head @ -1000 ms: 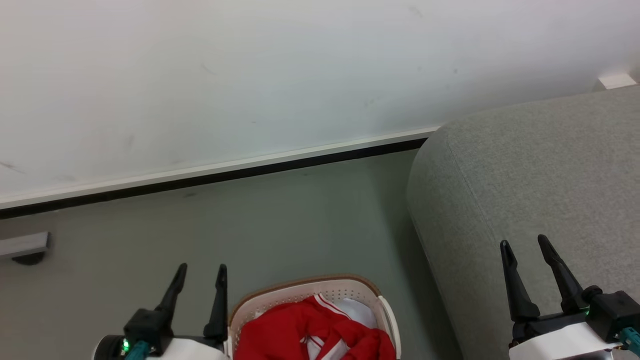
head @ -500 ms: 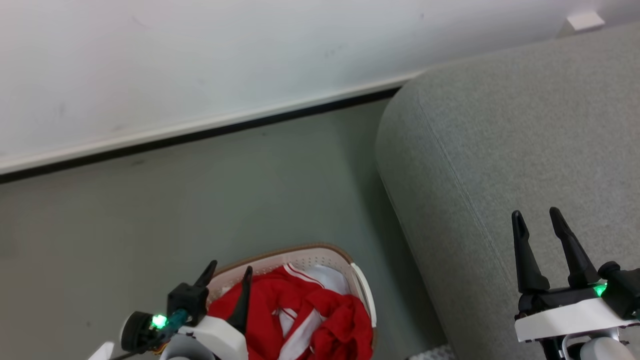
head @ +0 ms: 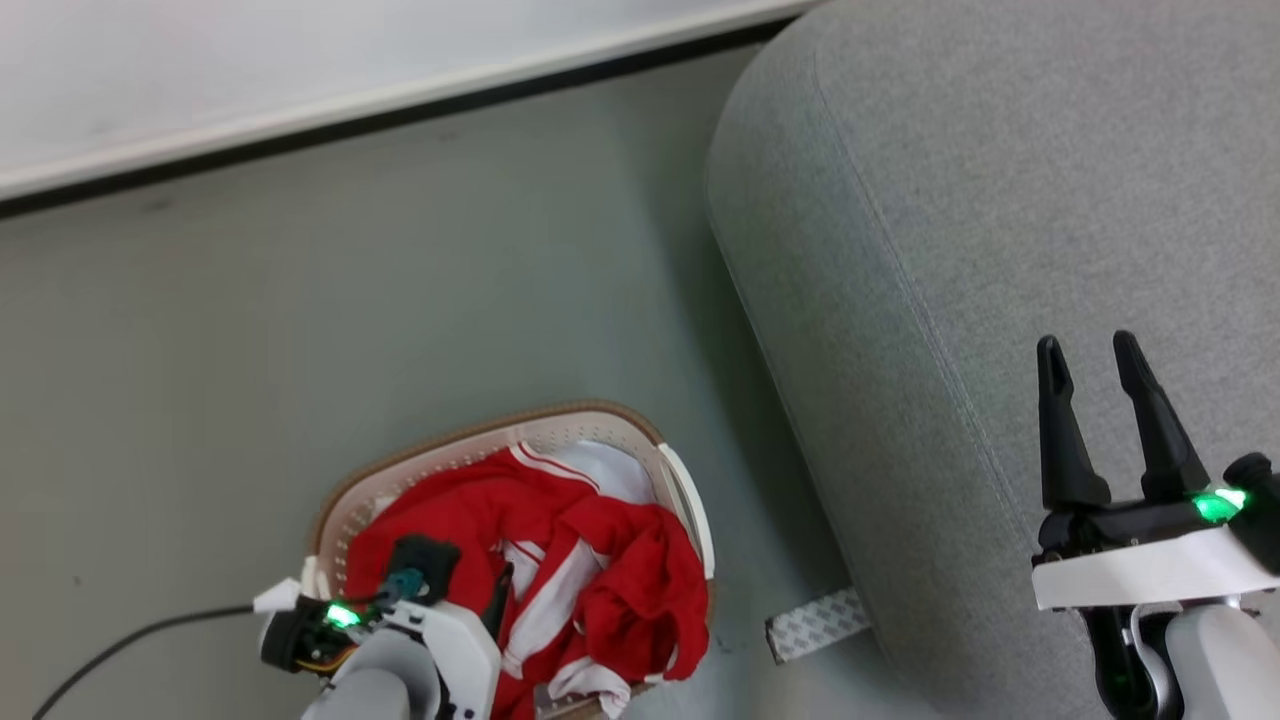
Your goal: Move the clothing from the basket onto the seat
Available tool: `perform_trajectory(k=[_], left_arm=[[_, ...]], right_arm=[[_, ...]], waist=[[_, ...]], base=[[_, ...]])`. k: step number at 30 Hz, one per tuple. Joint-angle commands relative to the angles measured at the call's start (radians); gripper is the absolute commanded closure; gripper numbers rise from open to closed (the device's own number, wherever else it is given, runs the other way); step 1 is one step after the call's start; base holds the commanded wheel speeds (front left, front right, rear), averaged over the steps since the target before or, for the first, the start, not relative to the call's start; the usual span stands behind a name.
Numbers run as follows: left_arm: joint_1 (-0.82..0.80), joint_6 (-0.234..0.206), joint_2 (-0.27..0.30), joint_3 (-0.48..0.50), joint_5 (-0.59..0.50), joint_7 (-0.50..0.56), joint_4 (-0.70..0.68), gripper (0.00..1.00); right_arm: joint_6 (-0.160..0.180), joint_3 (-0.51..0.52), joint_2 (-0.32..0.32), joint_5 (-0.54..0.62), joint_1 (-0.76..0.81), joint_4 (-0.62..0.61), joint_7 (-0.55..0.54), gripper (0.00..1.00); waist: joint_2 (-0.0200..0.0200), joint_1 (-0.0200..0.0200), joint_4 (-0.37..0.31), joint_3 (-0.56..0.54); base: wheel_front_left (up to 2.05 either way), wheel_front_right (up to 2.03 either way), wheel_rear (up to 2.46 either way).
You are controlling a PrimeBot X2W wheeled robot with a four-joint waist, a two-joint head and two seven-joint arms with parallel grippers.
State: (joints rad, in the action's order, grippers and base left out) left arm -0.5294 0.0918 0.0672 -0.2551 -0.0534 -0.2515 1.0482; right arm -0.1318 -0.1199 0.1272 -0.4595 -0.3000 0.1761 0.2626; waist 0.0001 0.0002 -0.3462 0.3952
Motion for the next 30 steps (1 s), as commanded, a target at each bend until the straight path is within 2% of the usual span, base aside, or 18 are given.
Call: perform_trajectory(k=[1,6,11,17,25,30], left_arm=[[-0.040,0.001,0.010,-0.006,-0.010,0.014,0.050,0.00],[-0.112,0.003,0.021,-0.025,-0.019,0.063,0.161,0.00],[-0.164,0.009,0.034,-0.042,-0.024,0.137,0.211,0.00],[-0.235,-0.010,0.071,-0.082,-0.056,0.243,0.230,0.00],[-0.293,0.001,0.118,-0.141,-0.106,0.392,0.238,0.00],[-0.314,0.023,0.124,-0.182,-0.118,0.488,0.241,0.00]], right_arm=[[0.002,-0.004,-0.001,-0.011,-0.026,-0.008,0.003,0.00],[0.002,-0.008,-0.009,-0.023,-0.058,-0.021,0.003,0.00],[0.002,0.006,-0.016,-0.035,-0.082,-0.031,0.003,0.00],[0.002,0.010,-0.032,-0.048,-0.113,-0.034,0.003,0.00],[0.002,0.007,-0.053,-0.062,-0.136,-0.035,0.003,0.00],[0.002,0.026,-0.059,-0.063,-0.132,-0.038,0.003,0.00]], waist=[[-0.0001,-0.0002,-0.025,0.056],[-0.0001,-0.0002,-0.055,0.122],[-0.0001,-0.0002,-0.081,0.187],[-0.0001,-0.0002,-0.118,0.273],[-0.0001,-0.0002,-0.164,0.351],[-0.0001,-0.0002,-0.161,0.384]], base=[[0.00,0.00,0.00],[0.00,0.00,0.00],[0.00,0.00,0.00],[0.00,0.00,0.00],[0.00,0.00,0.00],[0.00,0.00,0.00]])
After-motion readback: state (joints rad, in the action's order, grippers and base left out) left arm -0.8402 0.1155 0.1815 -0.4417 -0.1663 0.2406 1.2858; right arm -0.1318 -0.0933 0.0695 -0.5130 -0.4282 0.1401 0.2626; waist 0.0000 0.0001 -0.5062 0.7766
